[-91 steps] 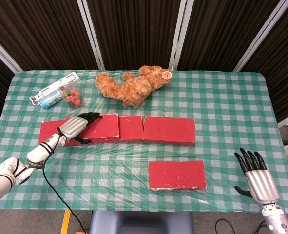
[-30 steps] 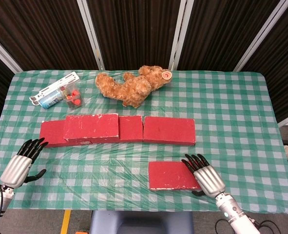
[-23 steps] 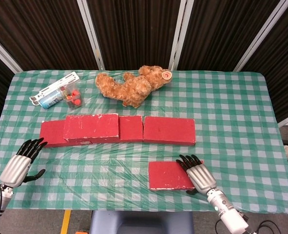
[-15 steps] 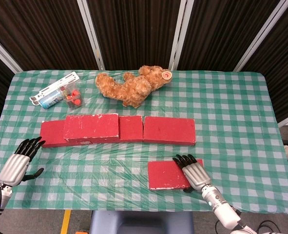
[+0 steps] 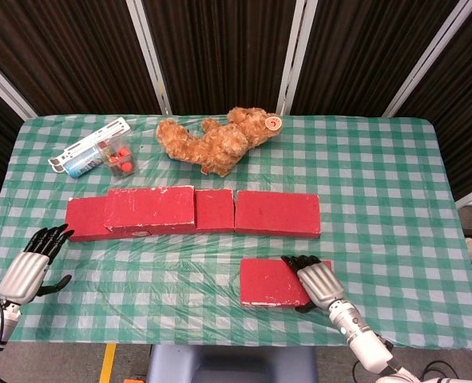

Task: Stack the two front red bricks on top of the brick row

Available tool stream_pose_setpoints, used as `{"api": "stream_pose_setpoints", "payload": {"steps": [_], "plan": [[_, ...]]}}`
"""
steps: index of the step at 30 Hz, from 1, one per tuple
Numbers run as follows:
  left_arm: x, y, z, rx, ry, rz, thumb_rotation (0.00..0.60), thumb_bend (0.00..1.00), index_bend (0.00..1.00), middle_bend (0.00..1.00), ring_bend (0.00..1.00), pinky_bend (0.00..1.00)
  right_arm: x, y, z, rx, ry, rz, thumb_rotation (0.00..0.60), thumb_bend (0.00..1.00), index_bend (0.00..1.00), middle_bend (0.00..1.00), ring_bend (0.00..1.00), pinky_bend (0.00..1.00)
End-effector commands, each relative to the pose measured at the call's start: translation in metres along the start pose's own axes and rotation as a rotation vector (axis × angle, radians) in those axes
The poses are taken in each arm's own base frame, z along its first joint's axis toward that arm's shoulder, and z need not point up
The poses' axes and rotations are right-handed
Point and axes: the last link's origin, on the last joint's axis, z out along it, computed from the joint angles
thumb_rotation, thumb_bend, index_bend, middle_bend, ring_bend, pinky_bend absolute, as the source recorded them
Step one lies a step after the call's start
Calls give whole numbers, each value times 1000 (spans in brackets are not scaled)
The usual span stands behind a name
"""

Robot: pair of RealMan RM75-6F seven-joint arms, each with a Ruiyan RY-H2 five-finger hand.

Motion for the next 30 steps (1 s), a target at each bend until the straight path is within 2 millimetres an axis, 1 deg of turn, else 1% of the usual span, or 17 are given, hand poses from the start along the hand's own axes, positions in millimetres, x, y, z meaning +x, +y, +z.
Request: {"api": "stream_pose_setpoints", "payload": {"steps": [1,2,5,8,9,11,12,15,17,18,21,24,27,30], "plan": [[0,1,-1,3,2,7,600,290,0,0,0,0,13,-2,-5,20,47,20,600,116,520,325,274,403],[0,2,-1,5,3,9,600,289,0,0,0,0,18,-3,-6,34,57,24,600,116,521,325,274,403],[1,4,-3,16,13,17,600,288,0,0,0,0,43,-5,-5,67,111,-4,600,116,528,325,274,403],[2,7,-1,26,32,30,600,288,0,0,0,0,78,-10,4,81,207,-30,600,116,529,325,274,402],[3,8,-1,31,38,35,600,289,0,0,0,0,92,-11,9,78,242,-28,600,117,527,325,274,401],[2,9,1,38,43,36,600,289,0,0,0,0,113,-11,21,72,285,-40,600,116,521,325,275,394],[2,10,2,43,44,34,600,288,0,0,0,0,126,-10,30,67,304,-46,600,116,519,325,275,389],[0,10,6,59,45,43,600,288,0,0,0,0,153,-9,57,44,321,-70,600,116,516,325,275,384],[-1,9,8,68,44,48,600,288,0,0,0,0,164,-11,71,36,321,-87,600,116,516,325,275,384],[-2,9,9,75,42,53,600,288,0,0,0,0,170,-15,83,43,313,-105,600,116,512,324,275,383],[-5,6,13,93,35,62,600,288,0,0,0,0,177,-21,111,53,271,-129,600,116,491,324,273,378],[-8,4,16,107,23,72,600,288,0,0,0,0,180,-20,135,30,260,-209,600,117,490,324,272,373],[-8,2,18,118,27,81,600,287,0,0,0,0,175,-17,150,15,235,-196,600,117,494,324,272,372],[-6,1,18,123,41,87,600,287,0,0,0,0,166,-13,161,14,209,-199,600,116,496,324,272,372]]}}
